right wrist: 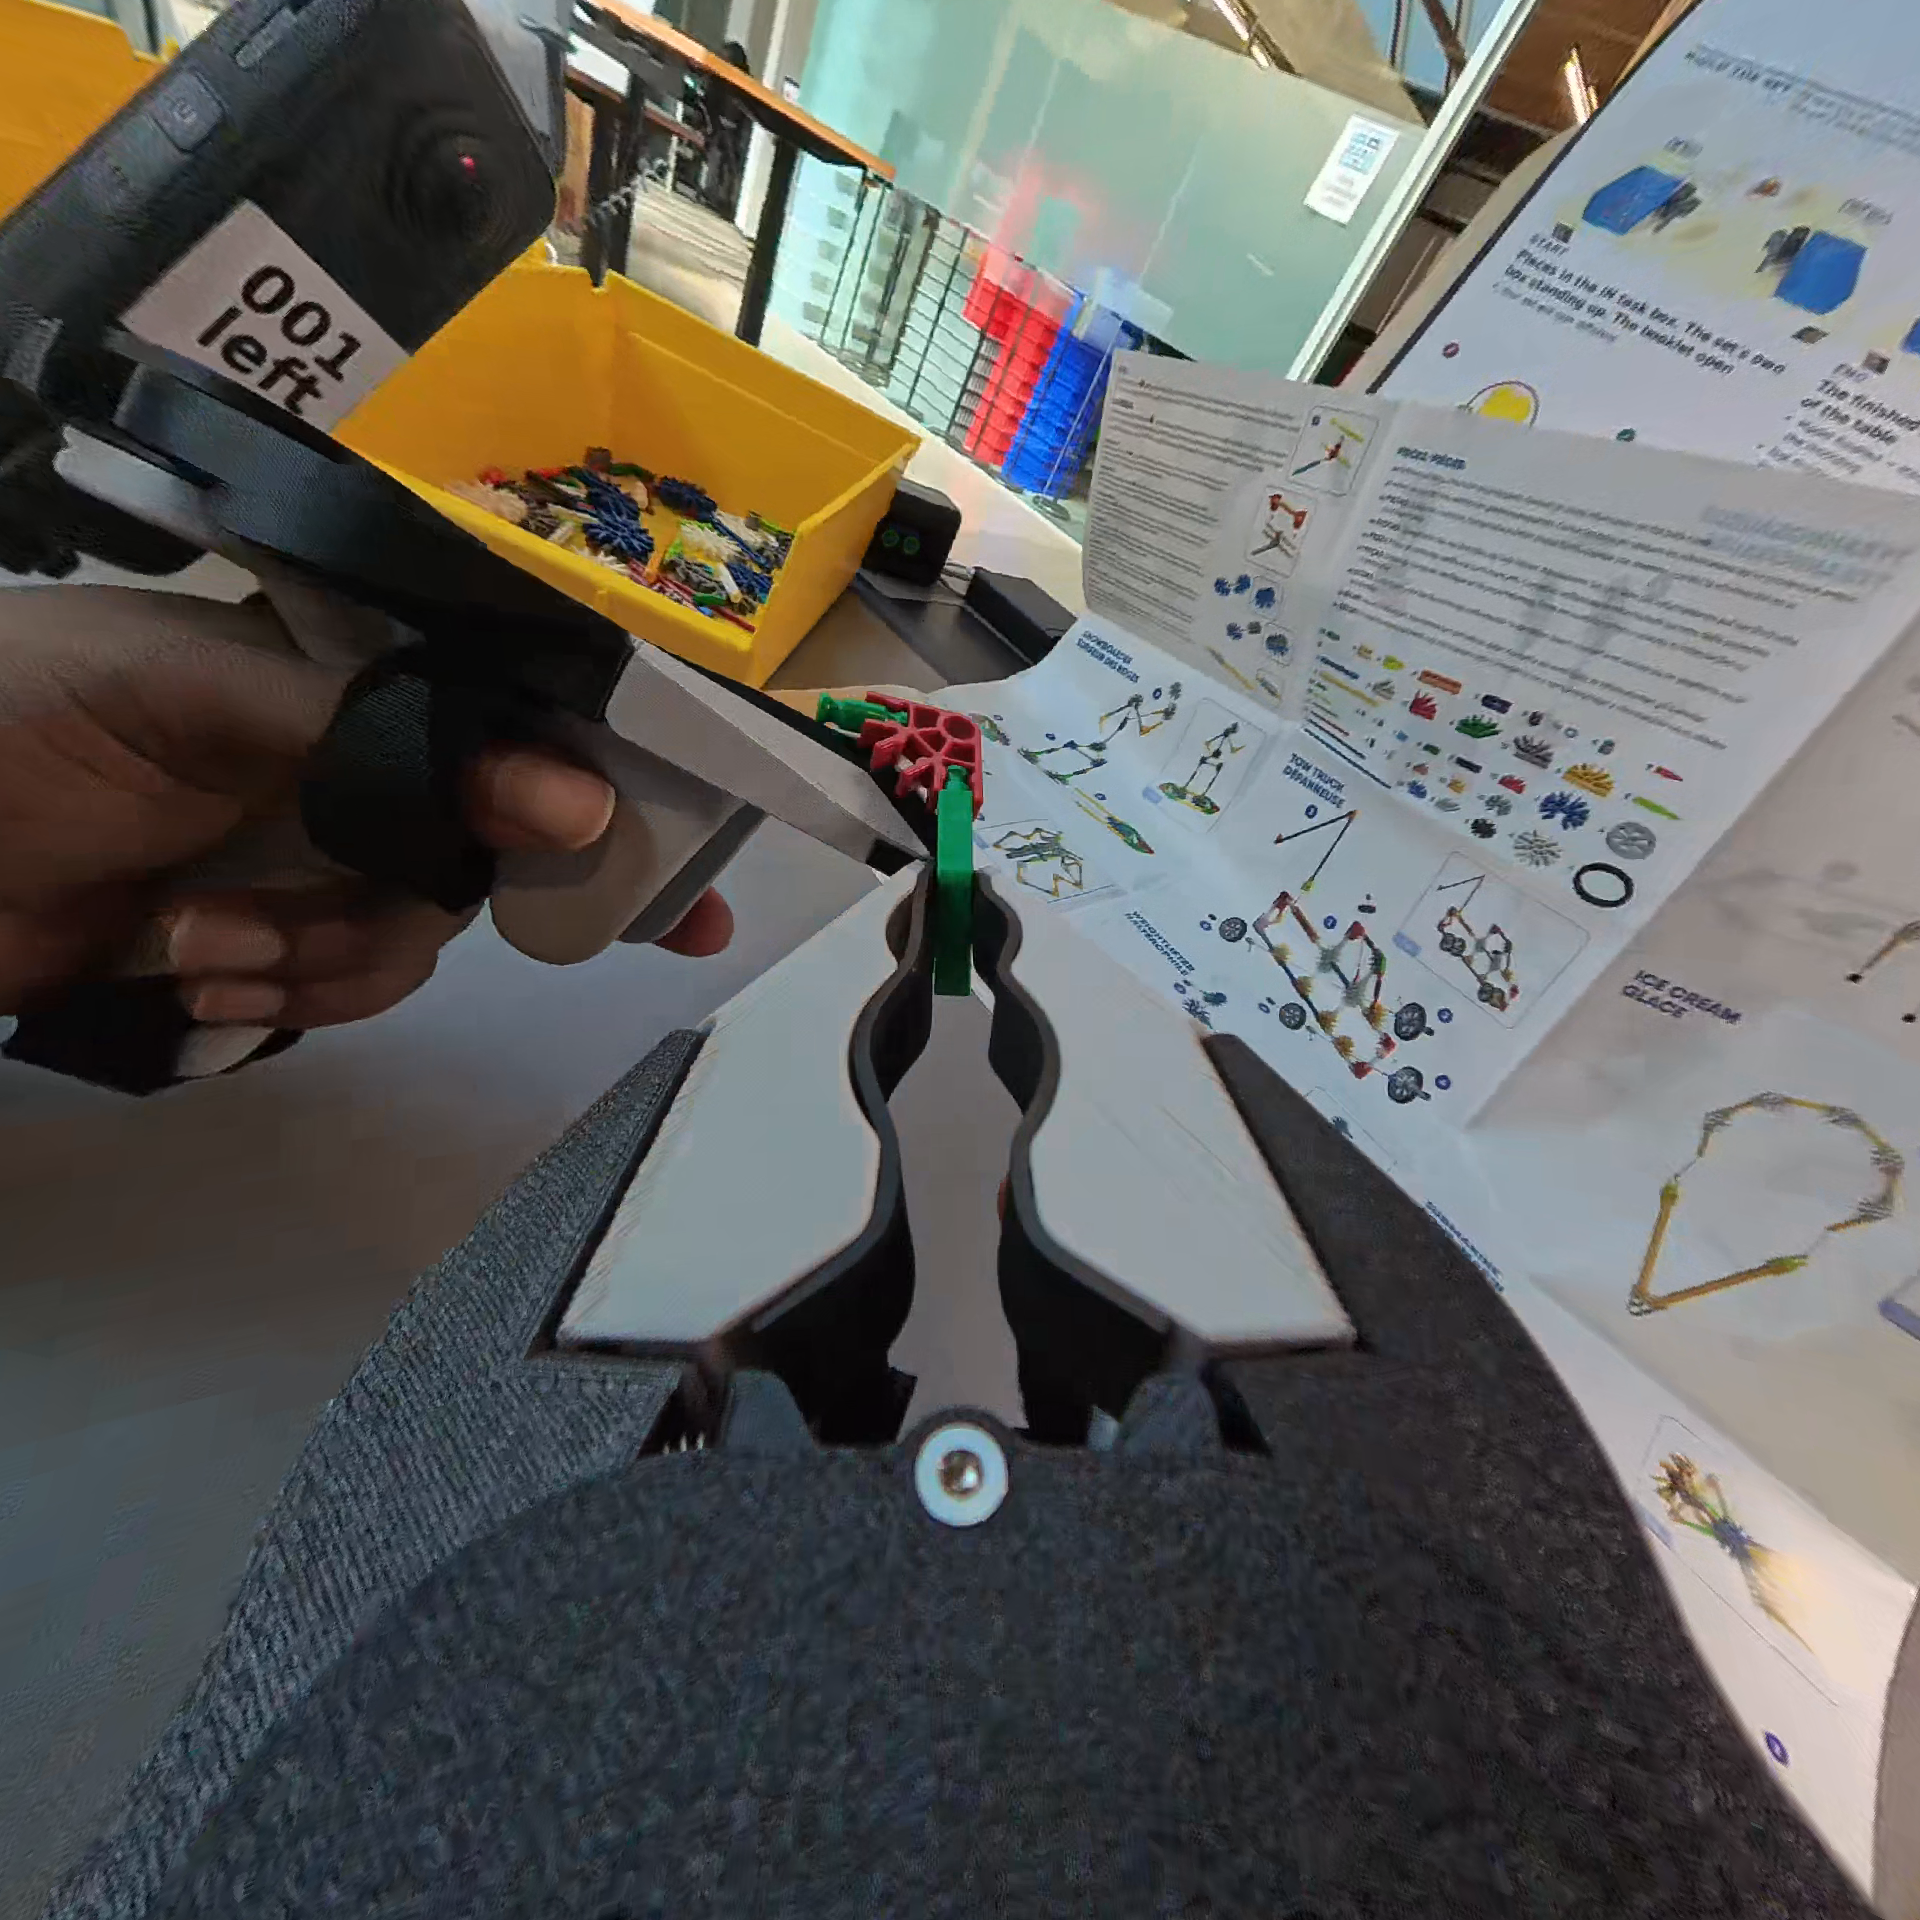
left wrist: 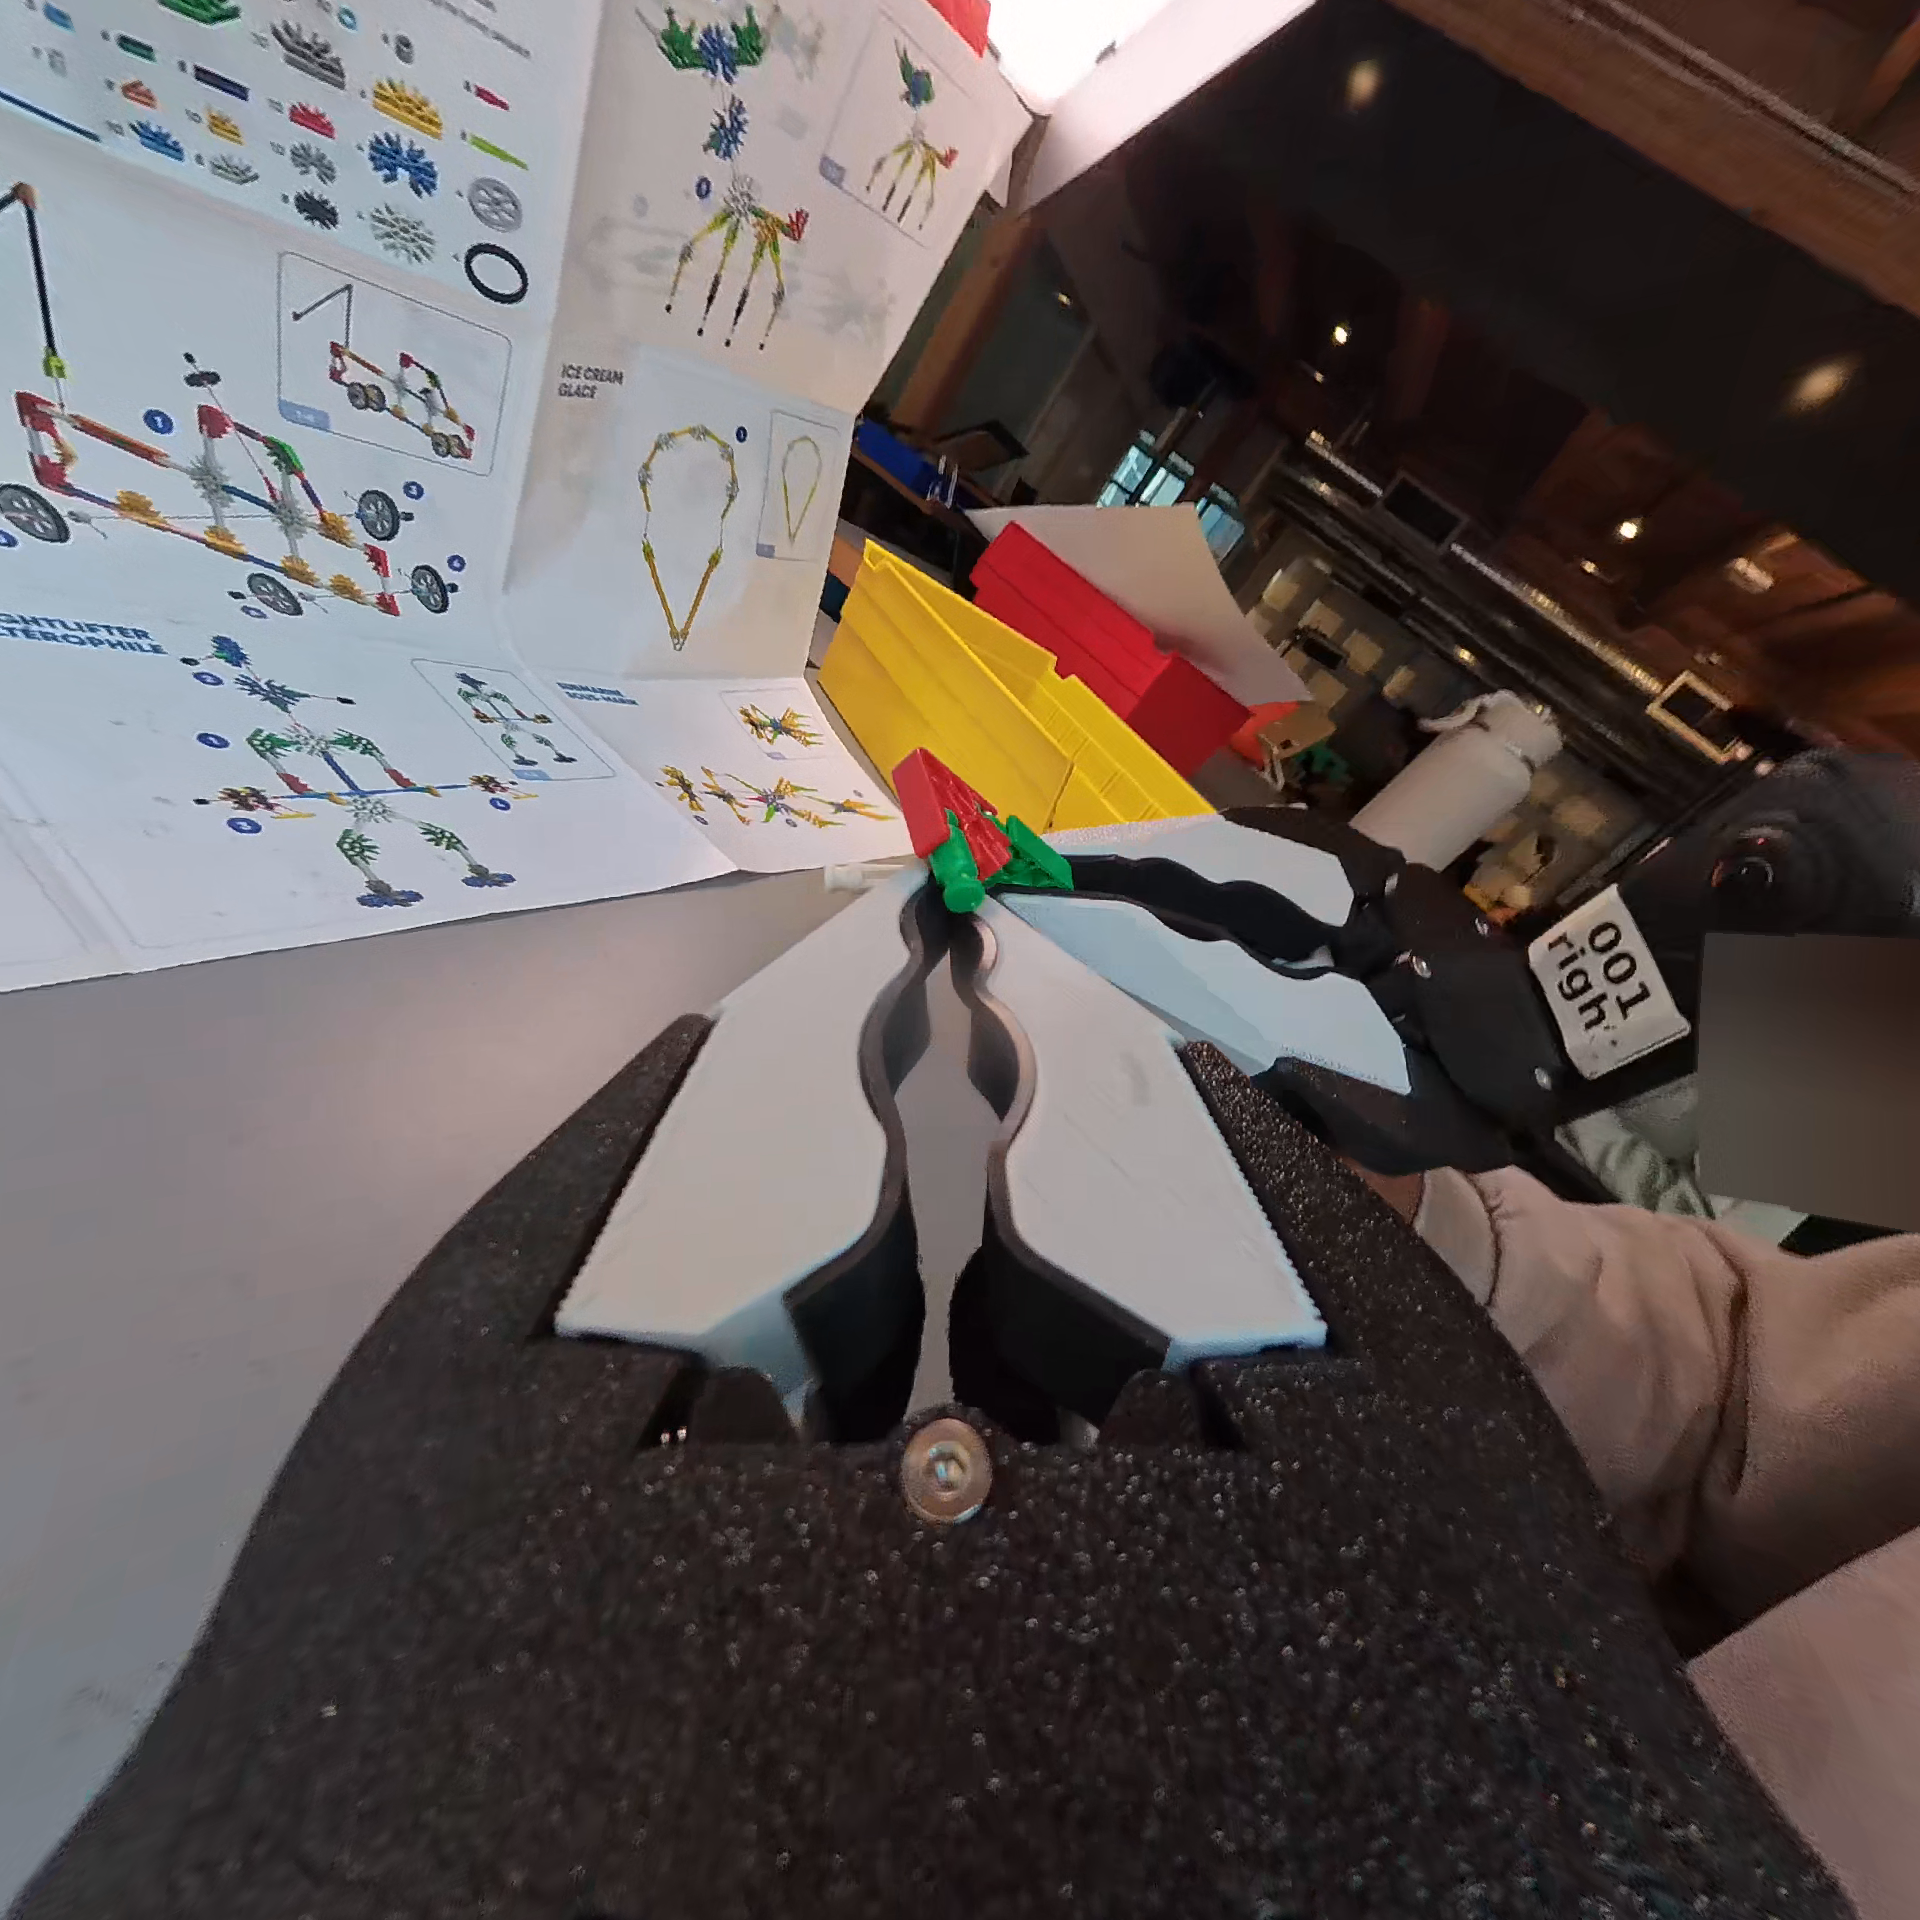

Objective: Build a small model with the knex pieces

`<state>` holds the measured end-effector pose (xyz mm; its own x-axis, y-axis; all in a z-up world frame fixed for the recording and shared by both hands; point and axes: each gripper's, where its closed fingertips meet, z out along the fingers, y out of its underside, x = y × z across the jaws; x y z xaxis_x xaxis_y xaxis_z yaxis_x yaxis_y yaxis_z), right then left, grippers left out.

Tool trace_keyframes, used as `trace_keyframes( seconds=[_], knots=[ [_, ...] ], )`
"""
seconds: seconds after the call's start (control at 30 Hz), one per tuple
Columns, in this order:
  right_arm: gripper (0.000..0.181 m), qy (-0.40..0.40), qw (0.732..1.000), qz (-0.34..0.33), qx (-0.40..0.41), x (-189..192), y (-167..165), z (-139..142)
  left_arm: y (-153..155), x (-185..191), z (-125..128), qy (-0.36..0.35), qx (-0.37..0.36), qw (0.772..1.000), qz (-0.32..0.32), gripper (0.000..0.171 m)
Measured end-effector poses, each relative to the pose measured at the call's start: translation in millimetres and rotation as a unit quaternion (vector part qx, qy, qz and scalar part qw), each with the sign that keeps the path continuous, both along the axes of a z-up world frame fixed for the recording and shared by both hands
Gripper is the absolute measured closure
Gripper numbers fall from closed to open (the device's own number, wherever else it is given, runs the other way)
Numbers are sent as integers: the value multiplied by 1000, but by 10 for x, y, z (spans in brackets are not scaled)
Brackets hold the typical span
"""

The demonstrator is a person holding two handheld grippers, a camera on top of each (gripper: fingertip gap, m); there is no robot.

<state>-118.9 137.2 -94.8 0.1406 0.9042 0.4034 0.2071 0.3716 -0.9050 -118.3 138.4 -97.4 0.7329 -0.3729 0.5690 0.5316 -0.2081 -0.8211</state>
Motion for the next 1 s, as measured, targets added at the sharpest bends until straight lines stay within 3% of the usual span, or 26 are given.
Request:
trace_keyframes(
  seconds=[0.2,0.33,0.43,0.6,0.7,0.83,1.0],
  knots=[
    [177,9,1000,-9,1,3,40,-6,33,-11,-19,-5,-9,1000,8,171],
    [177,48,989,43,-131,44,54,67,-23,7,-32,-2,-7,1000,-7,171],
    [177,72,965,99,-233,97,37,123,-73,-4,34,-8,12,999,-29,171],
    [177,89,903,188,-377,182,-49,188,-120,13,98,33,30,996,-72,142],
    [177,63,864,252,-431,207,-208,169,-199,121,163,15,42,989,-143,137],
    [177,51,829,297,-471,230,-332,176,-324,257,176,10,43,975,-219,160],
    [177,54,808,305,-501,221,-320,161,-335,268,178,28,43,977,-209,168]
  ],
)
